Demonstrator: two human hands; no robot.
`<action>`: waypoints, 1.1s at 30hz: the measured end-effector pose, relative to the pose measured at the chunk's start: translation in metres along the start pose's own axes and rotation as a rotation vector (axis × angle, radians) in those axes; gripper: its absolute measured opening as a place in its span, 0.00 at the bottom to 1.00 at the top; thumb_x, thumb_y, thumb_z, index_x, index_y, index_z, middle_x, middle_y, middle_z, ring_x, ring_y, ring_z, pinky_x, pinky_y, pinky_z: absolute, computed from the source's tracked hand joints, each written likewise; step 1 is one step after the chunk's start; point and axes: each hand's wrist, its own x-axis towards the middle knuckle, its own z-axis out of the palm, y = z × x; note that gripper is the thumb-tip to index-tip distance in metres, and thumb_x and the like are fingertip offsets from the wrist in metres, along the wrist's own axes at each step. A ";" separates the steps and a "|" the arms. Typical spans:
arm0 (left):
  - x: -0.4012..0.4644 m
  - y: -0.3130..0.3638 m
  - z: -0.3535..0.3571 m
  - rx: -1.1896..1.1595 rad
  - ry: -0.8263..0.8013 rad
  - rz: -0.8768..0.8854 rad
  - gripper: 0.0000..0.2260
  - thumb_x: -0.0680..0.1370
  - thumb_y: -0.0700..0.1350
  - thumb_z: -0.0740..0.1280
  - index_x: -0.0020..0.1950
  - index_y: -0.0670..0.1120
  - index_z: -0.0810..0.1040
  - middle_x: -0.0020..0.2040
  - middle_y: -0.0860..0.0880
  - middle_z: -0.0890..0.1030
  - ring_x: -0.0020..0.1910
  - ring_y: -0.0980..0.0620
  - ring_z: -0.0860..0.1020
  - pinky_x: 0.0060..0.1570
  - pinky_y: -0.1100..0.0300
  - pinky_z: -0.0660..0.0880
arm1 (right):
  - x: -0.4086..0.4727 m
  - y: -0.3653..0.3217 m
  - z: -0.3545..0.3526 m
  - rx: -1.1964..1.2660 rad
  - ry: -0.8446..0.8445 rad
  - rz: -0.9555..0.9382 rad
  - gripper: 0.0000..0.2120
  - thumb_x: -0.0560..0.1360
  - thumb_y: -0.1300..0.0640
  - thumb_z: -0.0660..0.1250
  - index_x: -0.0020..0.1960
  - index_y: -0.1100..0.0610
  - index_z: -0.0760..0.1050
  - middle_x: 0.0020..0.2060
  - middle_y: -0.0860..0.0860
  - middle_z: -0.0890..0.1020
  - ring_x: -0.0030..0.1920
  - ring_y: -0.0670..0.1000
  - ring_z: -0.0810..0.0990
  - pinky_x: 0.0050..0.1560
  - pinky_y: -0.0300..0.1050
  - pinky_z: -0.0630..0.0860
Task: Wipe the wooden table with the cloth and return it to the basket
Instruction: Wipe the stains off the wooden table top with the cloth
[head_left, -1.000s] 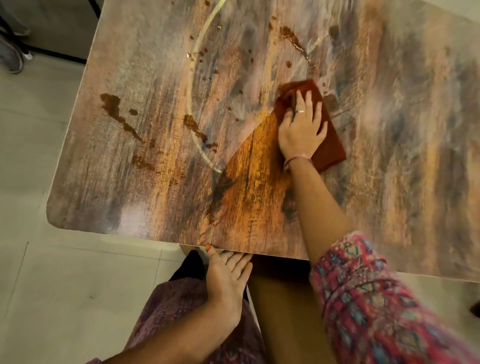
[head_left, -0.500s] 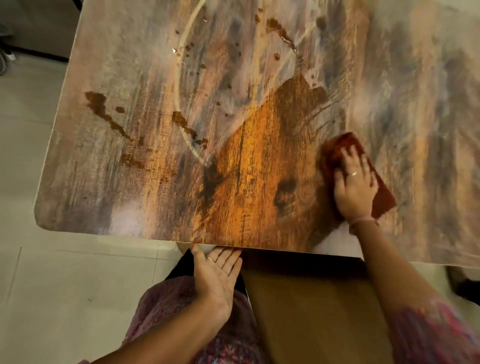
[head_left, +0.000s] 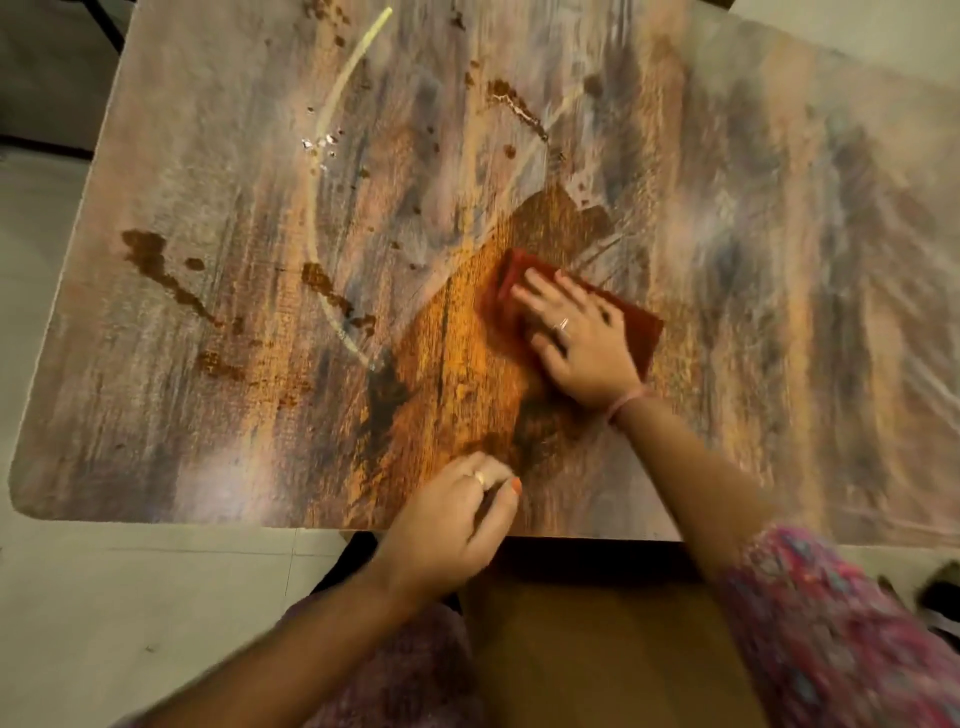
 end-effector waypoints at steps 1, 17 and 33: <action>0.017 -0.006 -0.003 0.204 -0.027 0.160 0.13 0.80 0.48 0.57 0.48 0.45 0.79 0.43 0.53 0.78 0.42 0.57 0.75 0.44 0.67 0.69 | 0.022 0.025 -0.013 0.027 0.068 0.192 0.24 0.79 0.47 0.55 0.75 0.40 0.59 0.76 0.41 0.58 0.76 0.48 0.54 0.72 0.57 0.53; 0.076 -0.058 -0.009 0.820 -0.111 0.548 0.19 0.79 0.50 0.59 0.66 0.42 0.76 0.64 0.45 0.78 0.64 0.47 0.75 0.65 0.52 0.71 | 0.031 0.011 -0.007 -0.043 0.075 0.121 0.22 0.78 0.42 0.54 0.72 0.39 0.64 0.73 0.42 0.65 0.74 0.49 0.59 0.65 0.54 0.57; 0.077 -0.065 -0.007 0.838 -0.098 0.588 0.19 0.78 0.50 0.60 0.66 0.43 0.76 0.63 0.46 0.79 0.62 0.47 0.77 0.61 0.53 0.74 | 0.072 -0.036 0.003 -0.132 -0.210 -0.735 0.24 0.80 0.47 0.53 0.76 0.48 0.61 0.76 0.49 0.62 0.77 0.54 0.54 0.75 0.55 0.47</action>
